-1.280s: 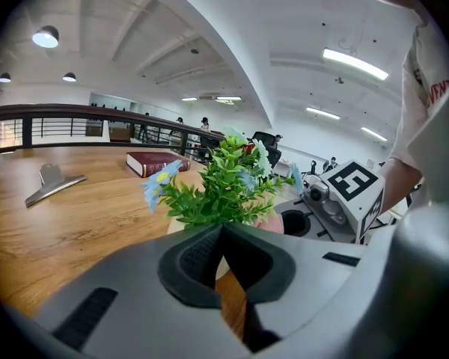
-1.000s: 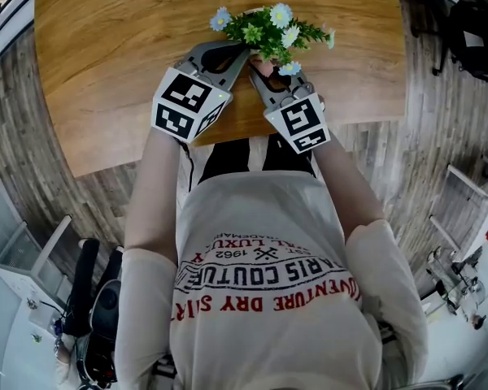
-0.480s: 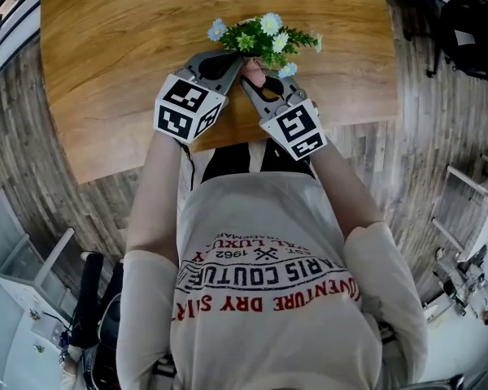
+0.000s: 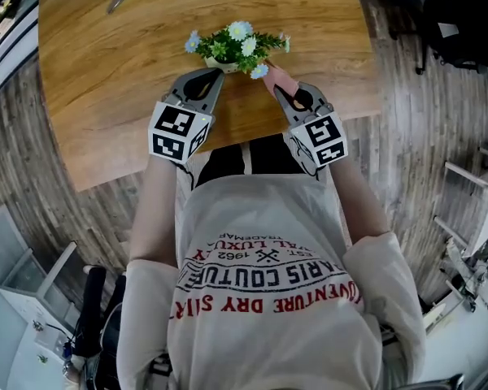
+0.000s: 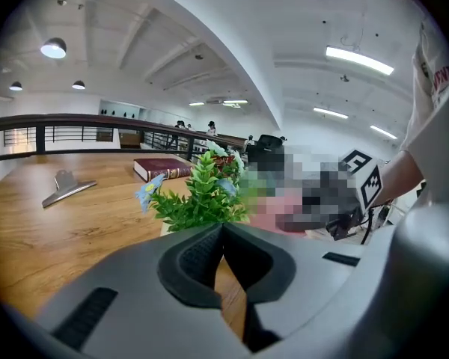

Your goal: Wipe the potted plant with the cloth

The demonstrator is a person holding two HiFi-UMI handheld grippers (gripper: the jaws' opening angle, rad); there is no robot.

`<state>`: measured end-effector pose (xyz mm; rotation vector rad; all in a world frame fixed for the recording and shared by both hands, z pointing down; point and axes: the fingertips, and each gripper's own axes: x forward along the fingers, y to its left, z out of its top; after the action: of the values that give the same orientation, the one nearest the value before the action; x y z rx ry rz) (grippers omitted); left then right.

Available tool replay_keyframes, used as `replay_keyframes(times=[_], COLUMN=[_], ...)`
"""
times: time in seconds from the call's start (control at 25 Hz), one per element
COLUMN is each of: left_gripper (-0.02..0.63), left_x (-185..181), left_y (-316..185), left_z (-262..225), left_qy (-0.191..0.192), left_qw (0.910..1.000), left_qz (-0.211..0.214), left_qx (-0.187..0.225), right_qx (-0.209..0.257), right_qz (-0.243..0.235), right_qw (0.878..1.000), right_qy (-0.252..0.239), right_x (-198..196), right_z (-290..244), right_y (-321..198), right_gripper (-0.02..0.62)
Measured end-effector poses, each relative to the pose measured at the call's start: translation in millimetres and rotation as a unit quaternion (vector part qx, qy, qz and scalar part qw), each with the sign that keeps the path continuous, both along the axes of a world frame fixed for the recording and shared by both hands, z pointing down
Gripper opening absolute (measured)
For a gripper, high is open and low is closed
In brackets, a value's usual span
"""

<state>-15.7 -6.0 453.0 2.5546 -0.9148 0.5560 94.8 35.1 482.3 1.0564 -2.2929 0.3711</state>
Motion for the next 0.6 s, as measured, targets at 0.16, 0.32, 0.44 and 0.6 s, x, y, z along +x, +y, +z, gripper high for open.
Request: replay_keyframes(times=[0.16, 0.32, 0.44, 0.6], left_gripper=[0.015, 0.015, 0.015, 0.015], left_x=[2.1, 5.7, 6.5, 4.0], left_y=[-4.0, -12.5, -16.7, -21.3], left_z=[-2.7, 3.6, 8.2, 14.5], left_qy=[-0.004, -0.013, -0.017, -0.026], left_qw=[0.9995, 0.9975, 0.9944, 0.9885], left_qz=[-0.031, -0.069, -0.103, -0.148], left_qx=[0.0, -0.01, -0.016, -0.02], right_qx=[0.0, -0.001, 0.001, 0.009], right_qz=[0.015, 0.009, -0.027, -0.124], right_qw=[1.0, 1.0, 0.999, 0.992], right_qy=[0.012, 0.016, 0.017, 0.02], right_x=[37.4, 64.4, 69.5, 51.1], right_z=[-2.6, -1.7, 0.6, 5.5], right_y=[-25.5, -64.0, -93.6, -128.7], right_gripper=[0.041, 0.04, 0.041, 0.041])
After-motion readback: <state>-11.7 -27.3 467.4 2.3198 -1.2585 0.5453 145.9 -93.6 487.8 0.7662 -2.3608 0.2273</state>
